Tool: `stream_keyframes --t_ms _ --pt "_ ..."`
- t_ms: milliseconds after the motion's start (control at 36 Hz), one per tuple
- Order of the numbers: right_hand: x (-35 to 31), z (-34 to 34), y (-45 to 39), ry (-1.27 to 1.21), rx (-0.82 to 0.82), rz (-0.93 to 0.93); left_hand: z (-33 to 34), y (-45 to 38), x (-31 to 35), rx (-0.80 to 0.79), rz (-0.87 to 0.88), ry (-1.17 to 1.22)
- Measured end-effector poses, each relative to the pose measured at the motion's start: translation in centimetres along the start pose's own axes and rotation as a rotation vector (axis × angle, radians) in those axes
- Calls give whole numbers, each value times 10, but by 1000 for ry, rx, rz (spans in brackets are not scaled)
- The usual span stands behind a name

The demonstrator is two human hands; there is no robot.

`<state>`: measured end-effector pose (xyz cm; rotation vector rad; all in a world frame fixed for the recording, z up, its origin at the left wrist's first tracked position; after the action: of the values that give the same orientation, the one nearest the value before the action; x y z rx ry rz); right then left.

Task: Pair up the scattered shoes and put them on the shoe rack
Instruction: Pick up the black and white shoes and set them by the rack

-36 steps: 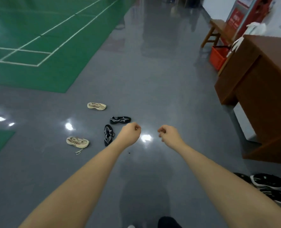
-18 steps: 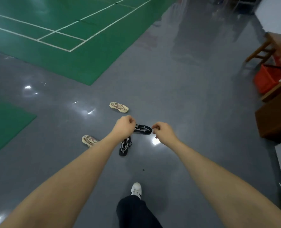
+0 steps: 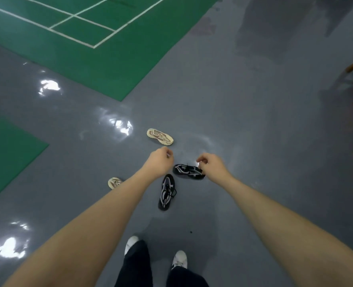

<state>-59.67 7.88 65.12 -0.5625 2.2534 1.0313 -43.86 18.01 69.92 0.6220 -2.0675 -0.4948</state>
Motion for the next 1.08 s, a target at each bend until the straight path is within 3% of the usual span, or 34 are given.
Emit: stream_keyframes --t_ms 222,528,806,1083 --pt "-6 2 -69 -76 72 67 -32 -70 -26 -68 6 -27" --pt "23 58 -162 -185 105 176 -26 -169 -91 -225 3 -89" --pt "130 131 -234 -199 52 260 43 -262 -186 -270 -90 -53" --pt "278 239 -335 -126 24 355 175 -379 -313 -286 -114 -43"
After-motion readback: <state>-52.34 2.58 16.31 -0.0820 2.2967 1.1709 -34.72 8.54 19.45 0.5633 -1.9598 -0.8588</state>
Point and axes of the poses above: each hand's wrist, its own y-axis away from the middle knuckle, its own z-axis out of the palm, x = y × z, the point moved 3 cm from there along -y, towards the middle knuckle, and after that the axes turned 13 degrees about -x, right-handed, at the moved point
